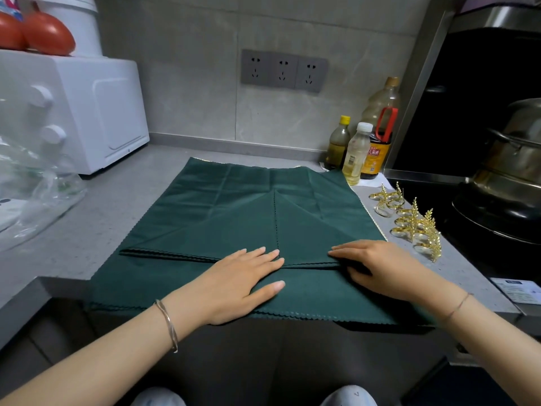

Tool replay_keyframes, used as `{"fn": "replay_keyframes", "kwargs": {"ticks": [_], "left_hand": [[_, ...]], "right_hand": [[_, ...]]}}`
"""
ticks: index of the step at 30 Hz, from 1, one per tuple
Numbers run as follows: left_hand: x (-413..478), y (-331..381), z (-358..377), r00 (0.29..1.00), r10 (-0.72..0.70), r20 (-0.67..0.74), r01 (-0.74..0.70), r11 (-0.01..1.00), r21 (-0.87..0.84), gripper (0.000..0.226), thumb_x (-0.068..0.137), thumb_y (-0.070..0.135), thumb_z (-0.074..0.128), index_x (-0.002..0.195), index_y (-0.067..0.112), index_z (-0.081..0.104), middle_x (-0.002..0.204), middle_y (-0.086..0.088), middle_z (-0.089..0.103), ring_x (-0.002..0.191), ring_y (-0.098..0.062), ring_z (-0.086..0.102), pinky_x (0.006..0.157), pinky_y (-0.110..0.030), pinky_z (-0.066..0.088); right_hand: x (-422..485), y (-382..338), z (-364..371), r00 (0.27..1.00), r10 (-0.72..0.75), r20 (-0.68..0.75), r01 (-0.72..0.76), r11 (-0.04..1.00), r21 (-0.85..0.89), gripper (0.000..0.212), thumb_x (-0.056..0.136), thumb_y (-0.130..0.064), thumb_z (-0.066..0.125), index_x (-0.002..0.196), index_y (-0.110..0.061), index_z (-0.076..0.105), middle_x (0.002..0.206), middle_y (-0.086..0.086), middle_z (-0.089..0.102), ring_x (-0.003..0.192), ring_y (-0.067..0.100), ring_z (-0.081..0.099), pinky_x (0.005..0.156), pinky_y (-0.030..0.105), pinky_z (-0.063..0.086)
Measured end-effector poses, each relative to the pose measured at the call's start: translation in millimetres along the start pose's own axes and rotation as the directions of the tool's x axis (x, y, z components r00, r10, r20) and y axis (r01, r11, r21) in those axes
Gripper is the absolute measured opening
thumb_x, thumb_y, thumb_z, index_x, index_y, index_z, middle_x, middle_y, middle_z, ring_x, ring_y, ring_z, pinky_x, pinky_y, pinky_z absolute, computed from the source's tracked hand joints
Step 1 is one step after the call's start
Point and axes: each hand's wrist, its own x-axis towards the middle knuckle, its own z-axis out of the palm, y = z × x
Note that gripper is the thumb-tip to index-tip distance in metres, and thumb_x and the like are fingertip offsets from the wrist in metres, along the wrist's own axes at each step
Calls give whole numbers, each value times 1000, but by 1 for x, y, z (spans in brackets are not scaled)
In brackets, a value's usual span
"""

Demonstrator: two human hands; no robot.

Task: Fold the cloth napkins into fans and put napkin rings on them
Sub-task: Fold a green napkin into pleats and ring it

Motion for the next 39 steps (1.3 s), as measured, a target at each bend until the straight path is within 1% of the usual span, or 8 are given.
{"fn": "replay_keyframes", "kwargs": {"ticks": [4, 8, 14, 16, 20, 24, 34, 39], "left_hand": [[-1, -3, 3, 1000, 7, -8, -7, 1000, 4, 82, 79, 73, 1, 151, 35, 14, 157, 22, 2, 142, 6, -7, 116, -19, -6], [-2, -6, 4, 1000, 15, -10, -15, 1000, -9, 80, 82, 75, 8, 150, 35, 17, 157, 22, 2, 142, 8, -8, 116, -19, -7], [-4, -3, 3, 1000, 1, -22, -2, 999, -46, 79, 81, 75, 9, 150, 37, 16, 155, 25, -1, 140, 10, -12, 115, -18, -9], [-4, -3, 4, 1000, -5, -22, 4, 998, -61, 79, 81, 76, 9, 150, 37, 15, 155, 25, -5, 139, 12, -14, 116, -19, -9], [-5, -2, 4, 999, -19, -28, 16, 997, -73, 75, 84, 73, 10, 150, 37, 14, 154, 28, -11, 136, 15, -19, 116, -18, -11], [-4, 1, 5, 998, -36, -46, 32, 996, -89, 73, 86, 72, 12, 150, 36, 16, 154, 29, -10, 135, 16, -20, 116, -18, -12], [-1, 9, 6, 996, -66, -55, 61, 994, -91, 77, 83, 73, 9, 147, 32, 22, 152, 31, -12, 138, 10, -15, 116, -21, -11], [2, 13, 2, 995, -78, -65, 76, 997, -34, 72, 87, 70, 13, 146, 30, 23, 153, 30, 2, 141, 2, -4, 116, -21, -8]], "right_hand": [[-5, 36, -29, 979, 170, 110, -165, 985, -49, 30, 84, -19, 62, 111, -33, 64, 115, -16, 63, 109, 9, 58, 89, 24, 47], [6, 57, -70, 948, 307, 86, -313, 846, 431, 10, 77, -12, 75, 76, -21, 71, 74, -1, 72, 71, 17, 67, 68, 23, 53], [75, 52, -75, 912, 402, -80, -155, 517, 842, 22, 77, -5, 72, 98, -3, 68, 88, 4, 72, 78, 5, 67, 72, 10, 50], [111, 46, -58, 882, 462, -92, -116, 402, 908, 20, 79, -3, 71, 96, -9, 65, 79, -1, 68, 72, 2, 63, 70, 11, 48], [170, 35, -13, 866, 499, -38, -142, 318, 937, 21, 77, -1, 73, 87, -15, 61, 54, -13, 61, 51, -5, 54, 59, 10, 47], [194, 28, 36, 853, 521, -11, -207, 358, 910, 23, 75, -3, 77, 77, -20, 60, 64, -1, 55, 44, -8, 49, 52, 8, 44], [207, 28, 73, 837, 542, -70, -220, 451, 865, 22, 76, -5, 77, 78, -18, 58, 62, -3, 55, 44, -6, 48, 53, 11, 41], [213, 28, 78, 822, 558, -113, -247, 529, 812, 24, 77, -12, 77, 86, -15, 55, 70, -5, 53, 60, 5, 47, 62, 14, 42]]}}
